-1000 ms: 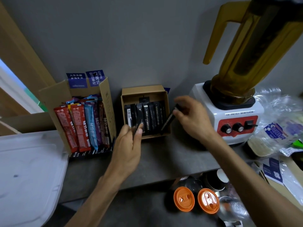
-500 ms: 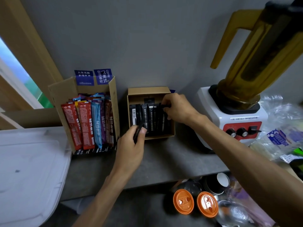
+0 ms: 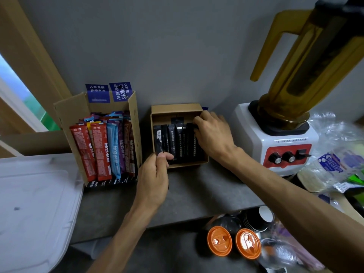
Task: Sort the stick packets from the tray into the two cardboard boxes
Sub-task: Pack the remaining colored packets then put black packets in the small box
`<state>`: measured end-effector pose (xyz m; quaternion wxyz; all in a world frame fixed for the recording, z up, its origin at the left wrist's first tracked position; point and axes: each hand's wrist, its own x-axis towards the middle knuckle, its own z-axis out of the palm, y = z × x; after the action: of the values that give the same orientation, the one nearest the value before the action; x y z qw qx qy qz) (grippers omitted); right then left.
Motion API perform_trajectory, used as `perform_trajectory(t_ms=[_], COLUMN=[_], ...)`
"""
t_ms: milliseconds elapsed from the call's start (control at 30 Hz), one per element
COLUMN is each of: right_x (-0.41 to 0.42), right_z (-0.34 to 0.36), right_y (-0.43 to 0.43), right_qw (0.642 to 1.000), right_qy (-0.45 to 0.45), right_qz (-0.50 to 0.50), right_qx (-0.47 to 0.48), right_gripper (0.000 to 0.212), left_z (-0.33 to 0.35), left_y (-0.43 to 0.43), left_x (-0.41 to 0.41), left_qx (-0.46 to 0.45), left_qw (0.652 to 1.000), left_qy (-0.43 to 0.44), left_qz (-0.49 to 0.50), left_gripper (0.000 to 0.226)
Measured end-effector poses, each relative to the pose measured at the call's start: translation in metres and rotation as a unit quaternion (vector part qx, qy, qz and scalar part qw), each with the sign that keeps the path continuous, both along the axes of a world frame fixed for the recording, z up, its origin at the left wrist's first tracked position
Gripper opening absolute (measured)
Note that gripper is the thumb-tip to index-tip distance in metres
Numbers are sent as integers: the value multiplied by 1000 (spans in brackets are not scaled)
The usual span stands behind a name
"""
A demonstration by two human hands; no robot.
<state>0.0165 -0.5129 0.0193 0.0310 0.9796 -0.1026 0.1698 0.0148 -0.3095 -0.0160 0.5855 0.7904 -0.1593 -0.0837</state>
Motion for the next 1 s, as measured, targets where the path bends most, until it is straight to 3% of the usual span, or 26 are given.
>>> perform_trajectory(t_ms=[400,600,733,833,933,1000], right_x=[-12,-23,-24,-31,-52,-66], right_z=[-25,-35,-39,-40,-43,-47], right_y=[15,19,20,21,18,17], right_qw=[999,999,998,997,991,979], right_qy=[-5,-4,-6,-28,-82,-104], right_qz=[-7,-46,-63,-77,-89,-99], right_qx=[-39,-28,-18,4,62,143], right_gripper=[27,27,28,28,22,24], left_z=[-2,-4,6,22,31,32], left_y=[4,4,2,-9,-33,-54], left_x=[-5,-1,7,19,39,49], left_qx=[-25,44,46,6,32,38], left_qw=[1000,996,993,997,995,992], left_qy=[6,-80,-112,-67,-81,-96], left_qz=[-4,-2,1,-25,-47,-78], left_gripper=[33,37,25,4,43,51])
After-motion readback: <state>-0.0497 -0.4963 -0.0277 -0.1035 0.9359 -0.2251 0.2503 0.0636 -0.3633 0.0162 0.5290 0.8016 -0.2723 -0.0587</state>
